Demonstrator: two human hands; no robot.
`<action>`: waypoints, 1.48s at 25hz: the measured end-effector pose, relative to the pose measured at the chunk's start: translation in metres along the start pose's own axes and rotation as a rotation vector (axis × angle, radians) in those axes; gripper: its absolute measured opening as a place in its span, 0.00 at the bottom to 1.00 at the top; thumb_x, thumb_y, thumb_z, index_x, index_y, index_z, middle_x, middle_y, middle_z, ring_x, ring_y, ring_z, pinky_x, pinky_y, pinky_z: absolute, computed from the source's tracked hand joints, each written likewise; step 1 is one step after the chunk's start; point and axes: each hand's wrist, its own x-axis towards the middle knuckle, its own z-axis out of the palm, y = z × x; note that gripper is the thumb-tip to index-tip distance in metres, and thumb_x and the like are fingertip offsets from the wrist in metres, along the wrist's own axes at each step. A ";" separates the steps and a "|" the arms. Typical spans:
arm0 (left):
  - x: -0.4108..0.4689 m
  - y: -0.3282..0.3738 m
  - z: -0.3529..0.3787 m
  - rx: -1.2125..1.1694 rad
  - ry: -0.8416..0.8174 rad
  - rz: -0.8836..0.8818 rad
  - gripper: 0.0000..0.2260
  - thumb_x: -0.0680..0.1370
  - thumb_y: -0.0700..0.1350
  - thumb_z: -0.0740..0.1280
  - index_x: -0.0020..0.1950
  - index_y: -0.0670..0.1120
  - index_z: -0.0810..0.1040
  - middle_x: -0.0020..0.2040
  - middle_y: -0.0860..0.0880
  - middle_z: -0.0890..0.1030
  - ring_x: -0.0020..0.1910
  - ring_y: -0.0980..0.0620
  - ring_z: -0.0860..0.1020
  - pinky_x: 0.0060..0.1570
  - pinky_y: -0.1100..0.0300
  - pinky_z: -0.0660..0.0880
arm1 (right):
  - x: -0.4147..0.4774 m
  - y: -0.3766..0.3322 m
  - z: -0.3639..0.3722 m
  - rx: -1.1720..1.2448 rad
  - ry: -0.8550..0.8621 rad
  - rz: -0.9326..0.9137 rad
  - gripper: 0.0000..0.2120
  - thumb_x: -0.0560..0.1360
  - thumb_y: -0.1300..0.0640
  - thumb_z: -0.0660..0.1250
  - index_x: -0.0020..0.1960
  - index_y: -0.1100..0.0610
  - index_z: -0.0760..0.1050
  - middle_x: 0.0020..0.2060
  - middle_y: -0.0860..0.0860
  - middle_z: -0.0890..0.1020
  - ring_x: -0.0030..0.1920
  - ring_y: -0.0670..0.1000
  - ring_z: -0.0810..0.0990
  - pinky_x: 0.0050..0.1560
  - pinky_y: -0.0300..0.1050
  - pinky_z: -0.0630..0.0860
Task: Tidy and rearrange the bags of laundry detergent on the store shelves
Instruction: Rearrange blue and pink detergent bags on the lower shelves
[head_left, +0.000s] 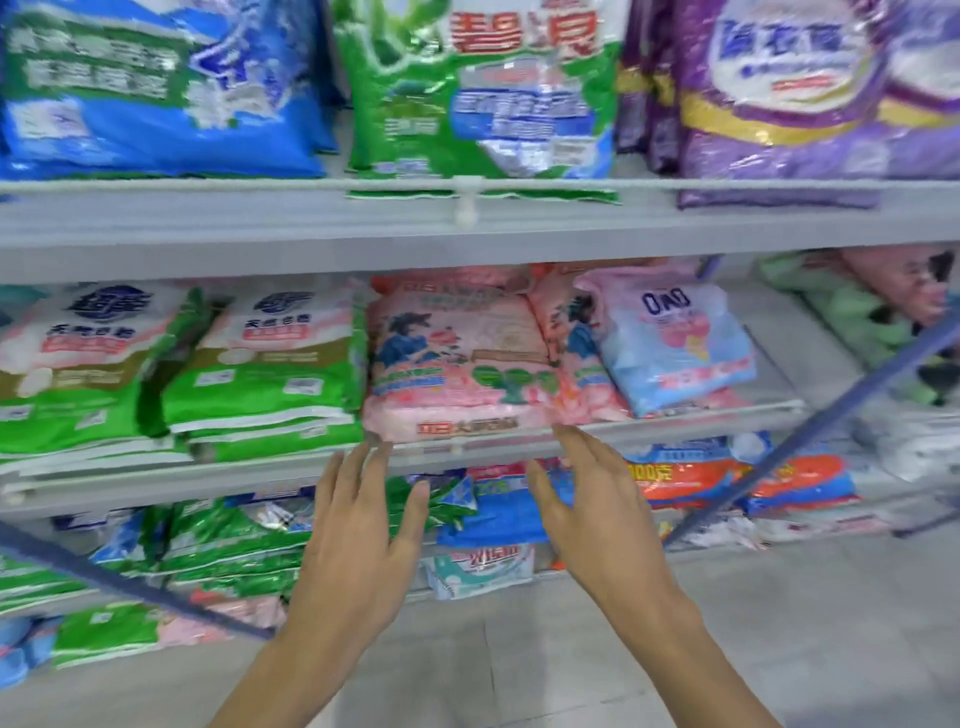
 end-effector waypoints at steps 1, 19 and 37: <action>0.003 0.017 0.011 -0.025 -0.020 0.007 0.28 0.83 0.59 0.59 0.79 0.45 0.65 0.79 0.45 0.64 0.79 0.45 0.57 0.78 0.50 0.55 | 0.004 0.019 -0.014 -0.012 0.018 0.023 0.24 0.79 0.49 0.68 0.72 0.56 0.73 0.67 0.54 0.78 0.68 0.56 0.74 0.65 0.48 0.70; 0.141 0.219 0.148 -0.177 -0.115 0.034 0.22 0.82 0.55 0.64 0.70 0.43 0.69 0.59 0.38 0.79 0.59 0.35 0.76 0.53 0.51 0.71 | 0.161 0.196 -0.106 0.058 0.090 0.321 0.21 0.79 0.40 0.64 0.61 0.57 0.73 0.57 0.59 0.80 0.58 0.63 0.78 0.50 0.52 0.71; 0.141 0.237 0.163 -1.012 -0.210 -0.549 0.41 0.53 0.57 0.85 0.64 0.49 0.80 0.58 0.50 0.85 0.58 0.47 0.82 0.61 0.47 0.76 | 0.179 0.228 -0.148 0.725 -0.340 0.411 0.13 0.64 0.51 0.83 0.44 0.52 0.84 0.40 0.41 0.87 0.46 0.41 0.83 0.45 0.41 0.75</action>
